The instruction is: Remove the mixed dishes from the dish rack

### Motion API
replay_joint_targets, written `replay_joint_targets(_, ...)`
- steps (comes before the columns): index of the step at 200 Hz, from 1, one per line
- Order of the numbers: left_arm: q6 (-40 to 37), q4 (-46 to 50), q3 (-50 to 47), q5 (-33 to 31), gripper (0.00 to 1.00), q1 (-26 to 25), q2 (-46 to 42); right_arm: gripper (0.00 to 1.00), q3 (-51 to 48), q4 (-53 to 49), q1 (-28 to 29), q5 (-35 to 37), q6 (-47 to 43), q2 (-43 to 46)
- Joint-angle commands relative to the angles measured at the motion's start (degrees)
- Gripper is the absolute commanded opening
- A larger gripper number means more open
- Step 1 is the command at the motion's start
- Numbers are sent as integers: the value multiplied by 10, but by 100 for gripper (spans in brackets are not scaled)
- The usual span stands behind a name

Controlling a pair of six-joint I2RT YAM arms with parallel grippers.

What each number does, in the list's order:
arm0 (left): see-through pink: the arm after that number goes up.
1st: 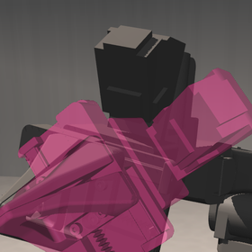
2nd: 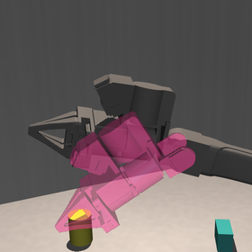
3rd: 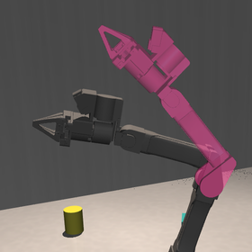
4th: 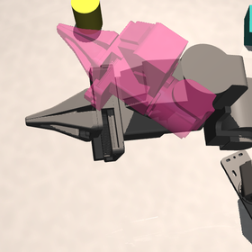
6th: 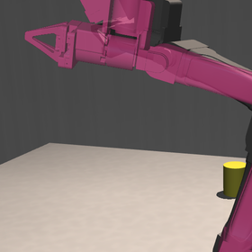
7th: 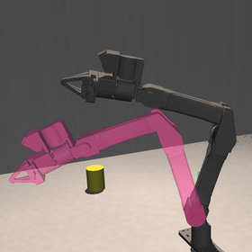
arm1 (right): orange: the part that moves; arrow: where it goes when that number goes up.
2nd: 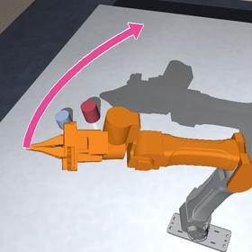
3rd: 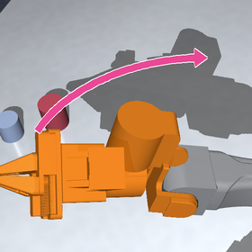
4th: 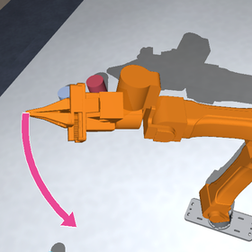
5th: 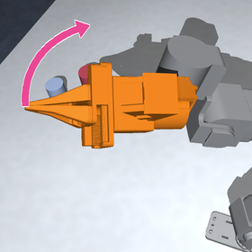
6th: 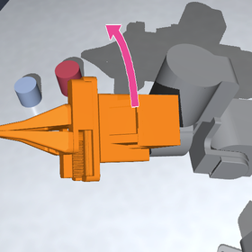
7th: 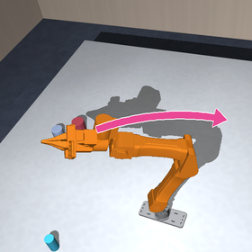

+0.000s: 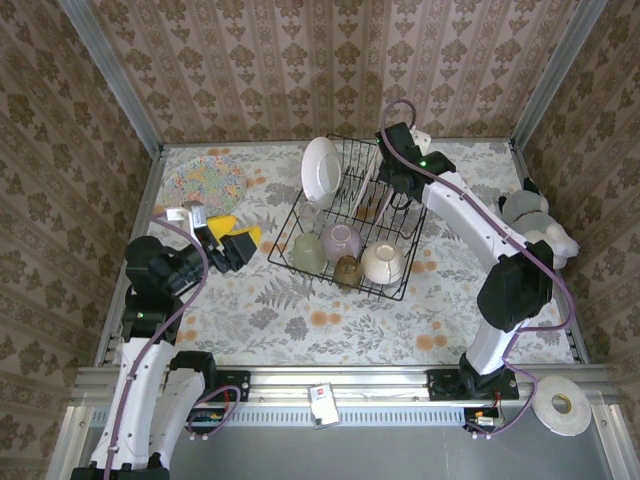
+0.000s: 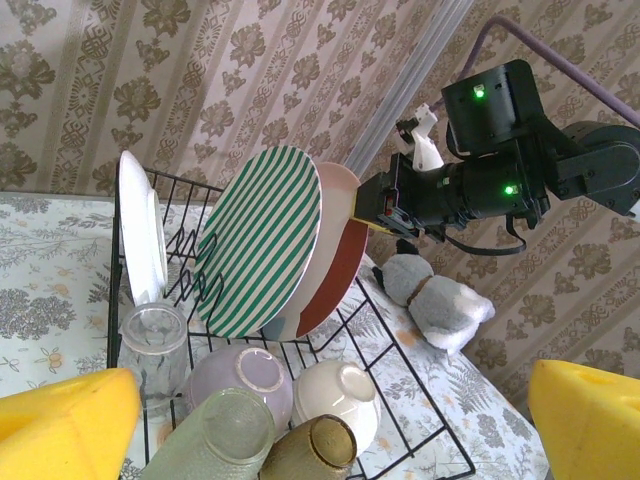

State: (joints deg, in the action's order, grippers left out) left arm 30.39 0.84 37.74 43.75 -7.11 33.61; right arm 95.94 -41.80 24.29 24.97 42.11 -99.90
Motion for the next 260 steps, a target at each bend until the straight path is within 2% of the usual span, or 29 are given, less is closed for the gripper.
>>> replay_joint_targets(1, -5, -5, 1, 11, 100, -3, -9, 2, 24, -10, 10, 14, 11, -14)
replay_joint_targets(134, -9, 0, 2, 9, 100, 0, -9, 0, 74, -21, 35, 86, -18, 24)
replay_joint_targets(260, -10, 5, 2, 4, 100, 2, -9, 0, 33, -7, 36, 119, -64, 122)
